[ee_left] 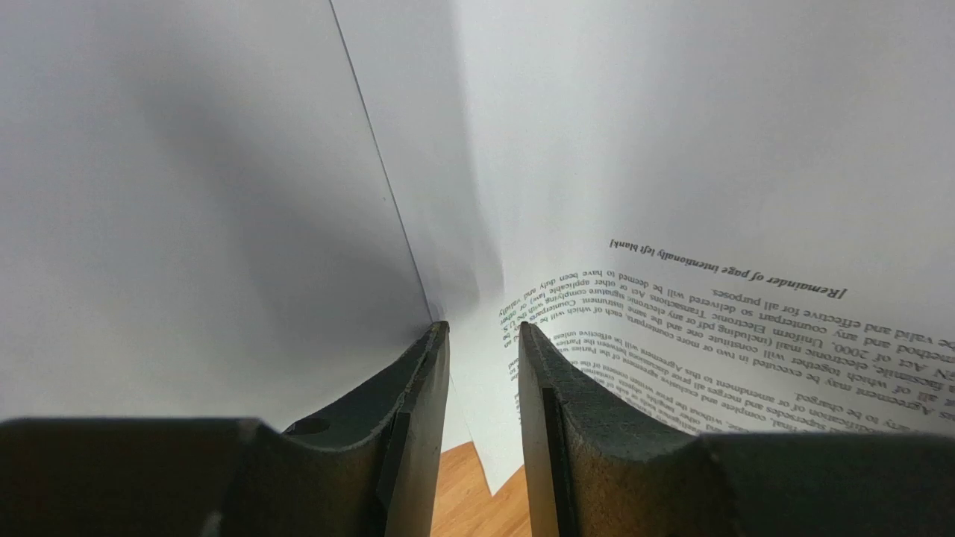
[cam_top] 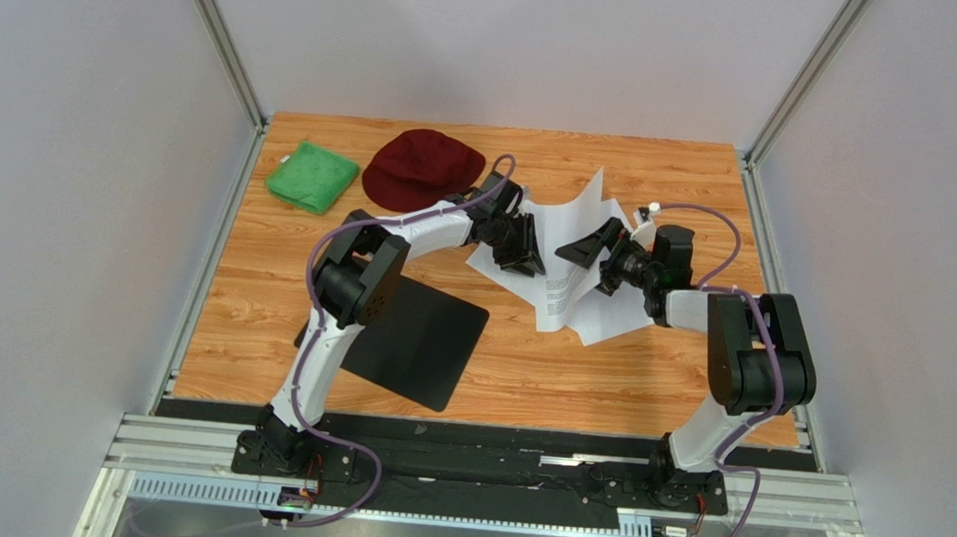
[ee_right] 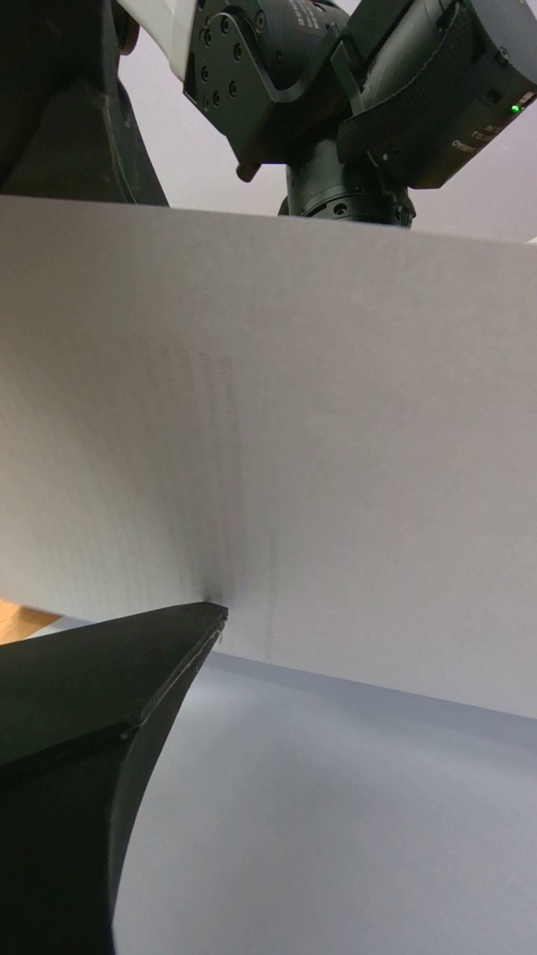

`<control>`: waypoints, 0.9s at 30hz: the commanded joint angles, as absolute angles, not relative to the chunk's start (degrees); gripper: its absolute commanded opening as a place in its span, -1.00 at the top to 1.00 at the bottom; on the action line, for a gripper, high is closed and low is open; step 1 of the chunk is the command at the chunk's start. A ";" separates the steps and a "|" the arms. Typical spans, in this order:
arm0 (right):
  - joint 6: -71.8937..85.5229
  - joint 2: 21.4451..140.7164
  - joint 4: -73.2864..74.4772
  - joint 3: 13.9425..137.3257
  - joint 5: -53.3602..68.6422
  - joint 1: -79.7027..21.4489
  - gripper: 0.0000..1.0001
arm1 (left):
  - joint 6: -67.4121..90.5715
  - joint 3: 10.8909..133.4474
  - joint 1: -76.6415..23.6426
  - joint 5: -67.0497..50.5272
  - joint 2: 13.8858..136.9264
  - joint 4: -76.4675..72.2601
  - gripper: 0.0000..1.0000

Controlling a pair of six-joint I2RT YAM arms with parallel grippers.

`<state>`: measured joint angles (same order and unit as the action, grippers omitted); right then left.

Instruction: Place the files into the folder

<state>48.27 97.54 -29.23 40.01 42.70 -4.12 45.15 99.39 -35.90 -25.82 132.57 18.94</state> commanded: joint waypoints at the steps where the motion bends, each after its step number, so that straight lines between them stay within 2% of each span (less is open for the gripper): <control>1: 42.91 95.19 -27.97 40.51 40.79 -4.75 -0.75 | 44.91 98.44 -35.60 -25.66 133.24 18.90 0.23; 6: 30.78 88.35 -0.95 47.19 32.09 -4.75 -0.68 | 43.69 98.61 -35.33 -25.23 132.89 19.60 0.23; 9: 25.76 87.54 9.47 51.49 29.01 -4.83 -0.67 | 43.16 98.88 -35.33 -25.05 132.98 20.04 0.23; 14: 23.64 88.85 13.89 54.22 30.75 -4.75 -0.64 | 42.71 98.96 -35.24 -24.96 133.15 20.48 0.23; 17: 24.96 92.19 14.06 54.93 32.52 -4.75 -0.54 | 42.80 99.05 -35.24 -25.14 133.33 20.48 0.23; 21: 26.80 92.11 15.64 54.14 29.10 -4.57 -0.46 | 42.54 99.05 -35.24 -25.31 133.15 20.65 0.23; 27: 27.33 89.83 19.42 53.26 26.72 -2.46 -0.46 | 41.49 99.93 -35.16 -24.79 133.33 21.80 0.23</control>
<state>27.16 92.68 16.64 53.28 28.64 -3.95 44.31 99.15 -35.51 -26.48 132.57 18.61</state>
